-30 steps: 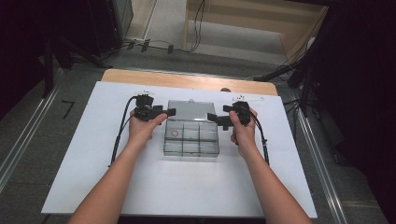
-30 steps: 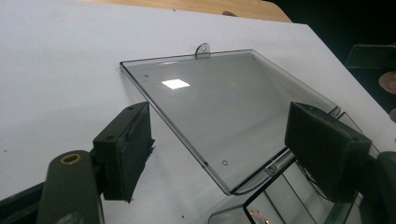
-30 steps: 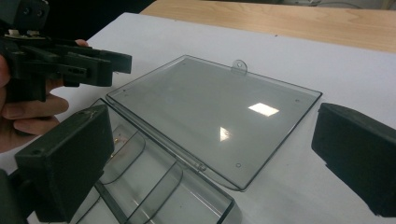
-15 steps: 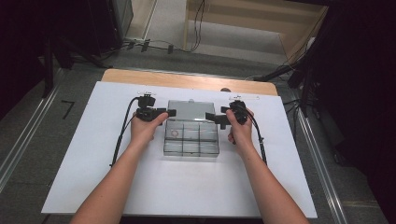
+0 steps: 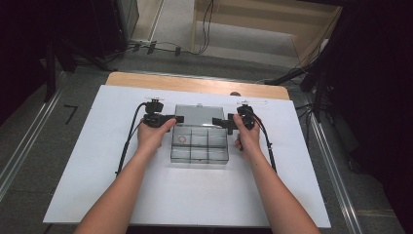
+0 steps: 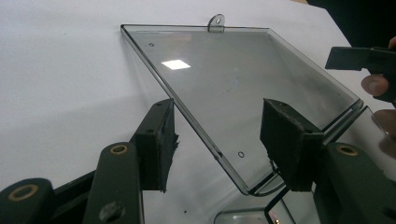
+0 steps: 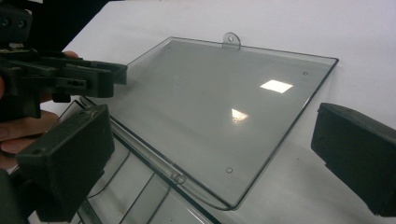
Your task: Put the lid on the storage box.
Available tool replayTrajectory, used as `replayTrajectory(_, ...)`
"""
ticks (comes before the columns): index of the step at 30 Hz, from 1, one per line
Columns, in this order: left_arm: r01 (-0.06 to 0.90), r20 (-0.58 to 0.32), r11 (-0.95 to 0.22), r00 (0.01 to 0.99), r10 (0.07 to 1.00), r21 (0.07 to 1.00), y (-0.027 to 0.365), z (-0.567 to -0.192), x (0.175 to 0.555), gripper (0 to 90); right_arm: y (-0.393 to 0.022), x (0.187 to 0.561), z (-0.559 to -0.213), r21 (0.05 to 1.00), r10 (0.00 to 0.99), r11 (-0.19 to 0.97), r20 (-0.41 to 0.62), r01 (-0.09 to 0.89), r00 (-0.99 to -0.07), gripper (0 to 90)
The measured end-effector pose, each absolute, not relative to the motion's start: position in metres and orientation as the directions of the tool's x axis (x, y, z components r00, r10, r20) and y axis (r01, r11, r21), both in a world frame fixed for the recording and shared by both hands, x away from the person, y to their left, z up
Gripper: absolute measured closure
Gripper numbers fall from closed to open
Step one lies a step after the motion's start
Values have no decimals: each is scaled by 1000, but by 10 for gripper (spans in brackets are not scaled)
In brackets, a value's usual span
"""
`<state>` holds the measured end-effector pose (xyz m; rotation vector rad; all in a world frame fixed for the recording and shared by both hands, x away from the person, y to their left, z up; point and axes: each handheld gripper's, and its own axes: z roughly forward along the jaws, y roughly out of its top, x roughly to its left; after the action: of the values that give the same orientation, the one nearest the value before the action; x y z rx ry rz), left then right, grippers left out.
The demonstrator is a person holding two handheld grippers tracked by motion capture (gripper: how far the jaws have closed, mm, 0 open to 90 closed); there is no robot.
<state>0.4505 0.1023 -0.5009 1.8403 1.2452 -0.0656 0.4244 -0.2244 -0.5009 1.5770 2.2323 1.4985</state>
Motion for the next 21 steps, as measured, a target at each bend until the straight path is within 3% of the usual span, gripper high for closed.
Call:
replayTrajectory(15, 785, -513, -88, 480, 711, 613, 104, -502, 451, 461, -218, 427, -513, 651, 737, 35, 496, 758, -460, 0)
replayTrajectory(21, 786, -515, -87, 480, 710, 613, 104, -502, 451, 464, -216, 428, -516, 639, 740, 19, 508, 769, -441, 43)
